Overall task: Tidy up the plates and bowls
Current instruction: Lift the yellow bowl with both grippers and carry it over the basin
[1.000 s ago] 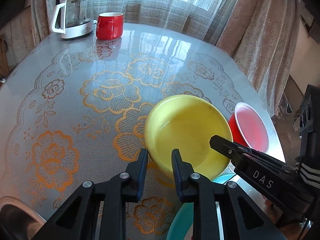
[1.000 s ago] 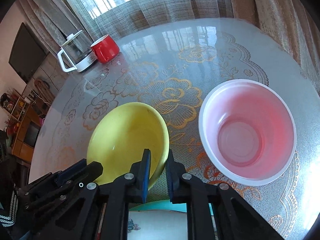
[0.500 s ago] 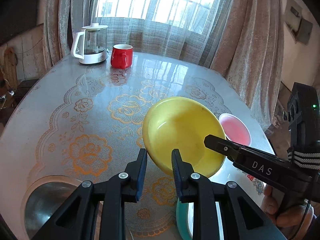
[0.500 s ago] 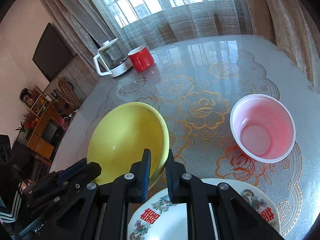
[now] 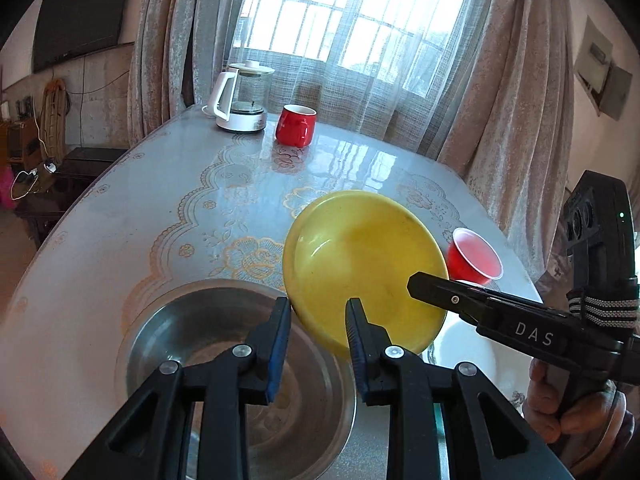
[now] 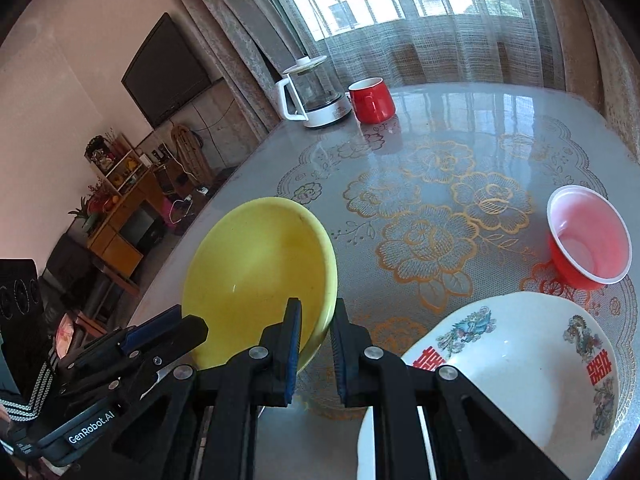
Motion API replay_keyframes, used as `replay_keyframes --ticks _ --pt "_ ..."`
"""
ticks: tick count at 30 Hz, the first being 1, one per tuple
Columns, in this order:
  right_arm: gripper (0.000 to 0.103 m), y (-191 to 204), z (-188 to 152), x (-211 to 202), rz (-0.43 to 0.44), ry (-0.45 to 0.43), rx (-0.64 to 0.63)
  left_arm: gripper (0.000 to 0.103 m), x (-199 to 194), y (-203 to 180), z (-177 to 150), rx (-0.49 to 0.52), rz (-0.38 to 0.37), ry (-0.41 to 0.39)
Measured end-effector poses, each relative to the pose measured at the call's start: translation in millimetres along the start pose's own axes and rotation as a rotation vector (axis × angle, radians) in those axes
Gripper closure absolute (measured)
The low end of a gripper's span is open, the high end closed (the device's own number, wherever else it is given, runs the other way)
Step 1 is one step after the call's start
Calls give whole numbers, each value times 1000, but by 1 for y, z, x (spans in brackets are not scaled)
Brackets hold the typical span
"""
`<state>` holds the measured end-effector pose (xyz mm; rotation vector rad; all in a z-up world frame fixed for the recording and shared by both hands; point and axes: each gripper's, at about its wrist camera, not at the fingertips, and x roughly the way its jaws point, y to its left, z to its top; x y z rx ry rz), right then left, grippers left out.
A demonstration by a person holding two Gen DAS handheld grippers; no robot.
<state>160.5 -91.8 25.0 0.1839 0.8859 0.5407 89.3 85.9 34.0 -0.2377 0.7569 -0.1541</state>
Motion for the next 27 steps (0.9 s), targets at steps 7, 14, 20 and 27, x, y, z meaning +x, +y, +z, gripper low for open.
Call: replay_keyframes --ticks 7,14,20,27 --pt "89 35 -15 20 62 64 -56 76 -19 37 -27 -54 33 20" --pt "89 61 -31 41 77 135 -117 76 -27 66 -51 -108 59 50" --pt "89 67 -39 56 70 191 -142 76 -26 77 -65 -125 72 81" --pt "89 70 -46 74 42 245 -147 76 -18 83 -66 -124 81 103"
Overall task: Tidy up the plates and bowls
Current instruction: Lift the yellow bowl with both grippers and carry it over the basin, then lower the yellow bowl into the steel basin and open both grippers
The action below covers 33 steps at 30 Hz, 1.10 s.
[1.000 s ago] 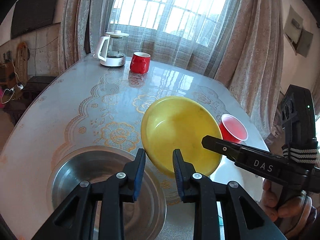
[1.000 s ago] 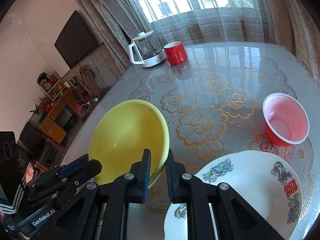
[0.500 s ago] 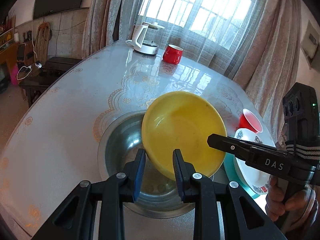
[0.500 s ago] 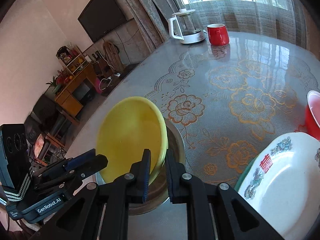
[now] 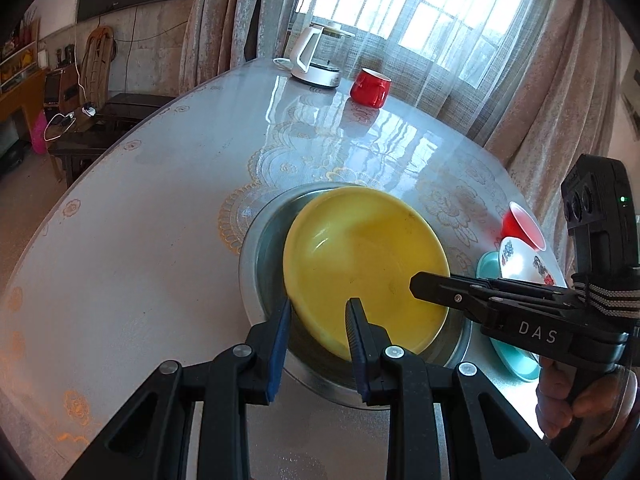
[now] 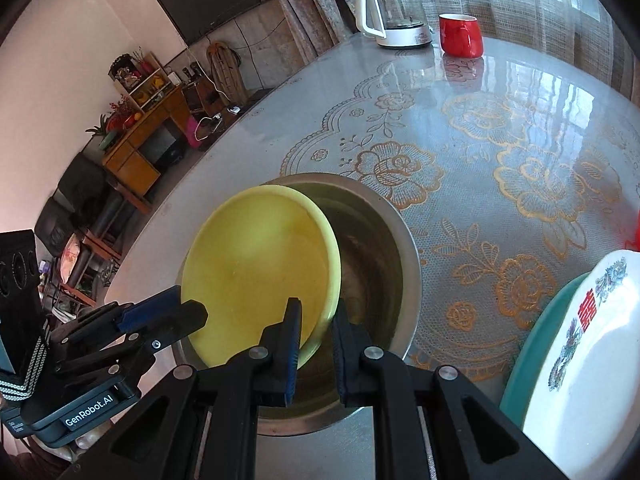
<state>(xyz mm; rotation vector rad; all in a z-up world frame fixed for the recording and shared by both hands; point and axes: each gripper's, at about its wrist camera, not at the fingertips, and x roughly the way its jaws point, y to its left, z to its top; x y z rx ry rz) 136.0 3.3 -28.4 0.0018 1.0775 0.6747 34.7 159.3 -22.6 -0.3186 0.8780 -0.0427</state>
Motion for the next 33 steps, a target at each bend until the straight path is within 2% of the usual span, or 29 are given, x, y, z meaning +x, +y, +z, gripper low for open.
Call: replay_keyframes --ticks 11,18,21,24,33 --pt "86 0 1 5 -24 32 8 75 11 -1 6 27 -1 34" --pt "85 -2 1 5 -34 46 10 70 15 0 8 27 -9 46" --pt "83 2 2 6 -46 54 -10 67 15 -2 9 38 -3 41" --pt "77 12 1 6 -63 60 -42 62 13 -4 9 49 11 35" --pt "76 15 -3 3 -107 36 -57 61 8 -5 11 62 20 3"
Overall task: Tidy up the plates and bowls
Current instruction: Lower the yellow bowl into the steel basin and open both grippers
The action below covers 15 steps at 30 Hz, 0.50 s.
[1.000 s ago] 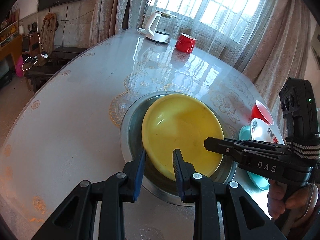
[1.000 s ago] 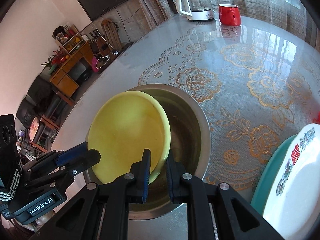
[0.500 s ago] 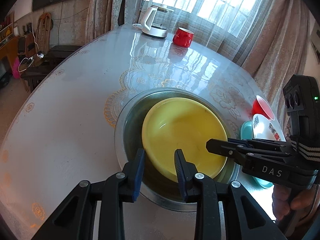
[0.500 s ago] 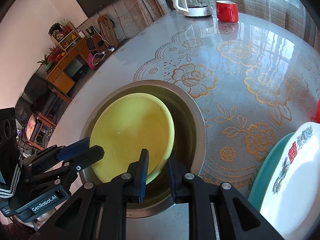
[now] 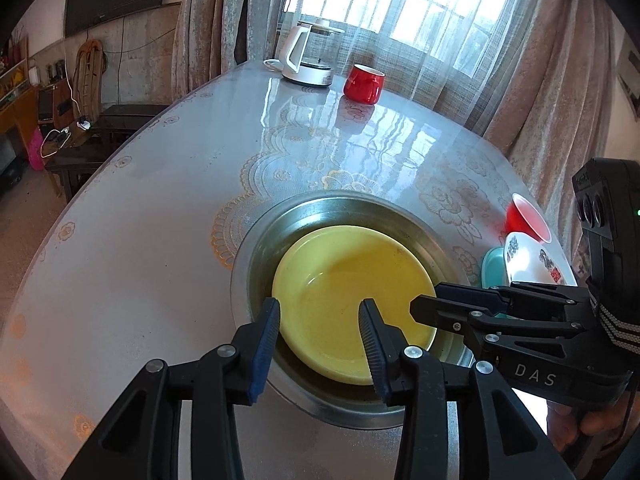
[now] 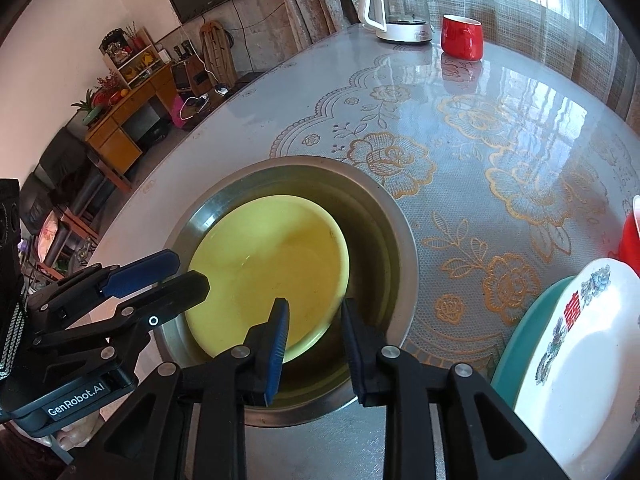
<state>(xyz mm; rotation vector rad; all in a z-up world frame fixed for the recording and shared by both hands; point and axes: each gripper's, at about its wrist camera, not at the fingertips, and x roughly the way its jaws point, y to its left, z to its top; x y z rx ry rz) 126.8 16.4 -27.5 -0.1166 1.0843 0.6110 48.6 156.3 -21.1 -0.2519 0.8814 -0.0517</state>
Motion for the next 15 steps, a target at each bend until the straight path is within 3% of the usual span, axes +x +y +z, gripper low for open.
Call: replay_keyframes --ticks 7,15 --pt "74 -7 -3 -13 -5 -61 38 59 -4 -1 2 4 35 -32" --pt "71 -16 -7 -33 -11 -191 74 51 -8 -8 1 19 74 -65"
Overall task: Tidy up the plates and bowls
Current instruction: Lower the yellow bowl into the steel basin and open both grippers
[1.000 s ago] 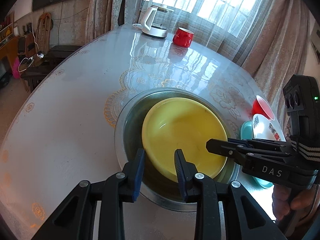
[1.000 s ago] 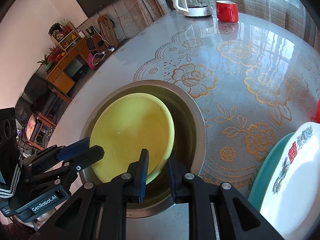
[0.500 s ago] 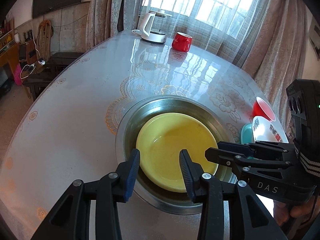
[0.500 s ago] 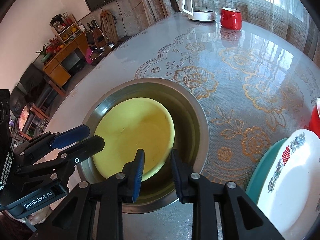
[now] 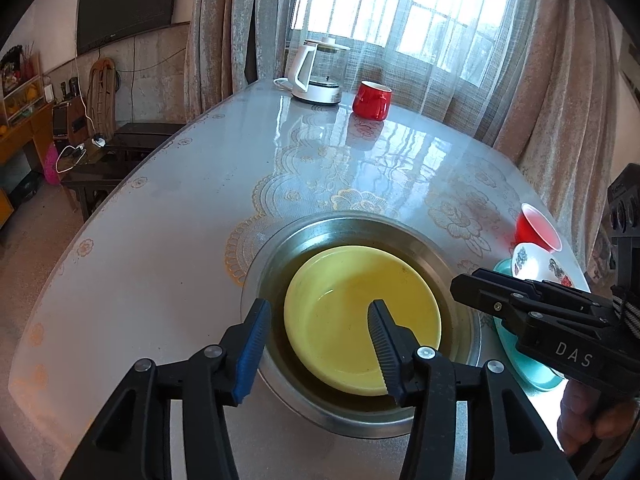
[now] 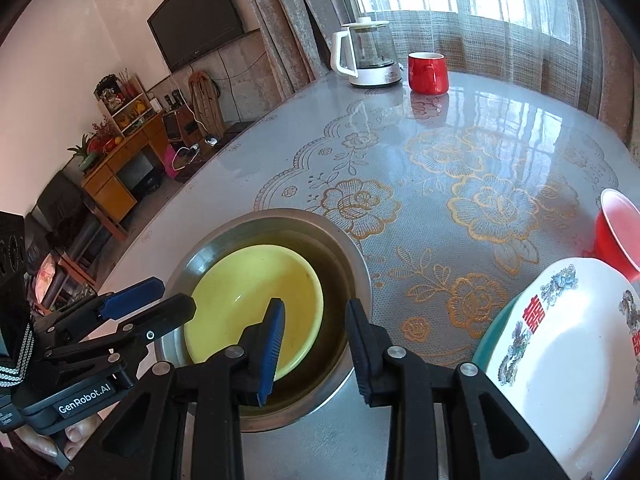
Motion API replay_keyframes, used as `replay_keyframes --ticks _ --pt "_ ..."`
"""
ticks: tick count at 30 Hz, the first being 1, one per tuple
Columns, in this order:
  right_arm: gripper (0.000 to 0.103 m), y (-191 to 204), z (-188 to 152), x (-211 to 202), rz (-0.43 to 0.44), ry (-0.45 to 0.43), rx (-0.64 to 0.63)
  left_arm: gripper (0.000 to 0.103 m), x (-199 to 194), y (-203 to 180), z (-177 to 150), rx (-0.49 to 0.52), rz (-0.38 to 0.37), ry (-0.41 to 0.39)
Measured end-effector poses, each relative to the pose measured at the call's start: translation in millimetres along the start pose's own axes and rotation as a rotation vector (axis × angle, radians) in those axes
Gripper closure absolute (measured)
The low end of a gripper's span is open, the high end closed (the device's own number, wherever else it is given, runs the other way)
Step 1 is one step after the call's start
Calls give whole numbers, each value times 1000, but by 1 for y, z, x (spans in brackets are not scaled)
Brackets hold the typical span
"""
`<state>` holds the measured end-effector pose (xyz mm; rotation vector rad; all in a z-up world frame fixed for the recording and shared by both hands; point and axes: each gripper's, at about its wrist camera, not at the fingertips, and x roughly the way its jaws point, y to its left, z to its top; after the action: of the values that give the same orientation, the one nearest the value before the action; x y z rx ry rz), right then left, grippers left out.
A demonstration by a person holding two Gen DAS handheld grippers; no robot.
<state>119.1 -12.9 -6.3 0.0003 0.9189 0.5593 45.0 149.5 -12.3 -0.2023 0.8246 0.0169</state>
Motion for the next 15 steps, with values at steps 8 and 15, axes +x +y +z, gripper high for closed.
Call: replay_keyframes --ticks 8,15 --pt "67 -13 -2 -15 -9 -61 58 48 0 -9 -1 20 11 -8" --pt "66 -27 -8 -23 -33 -76 95 45 -1 -22 -3 45 6 -9"
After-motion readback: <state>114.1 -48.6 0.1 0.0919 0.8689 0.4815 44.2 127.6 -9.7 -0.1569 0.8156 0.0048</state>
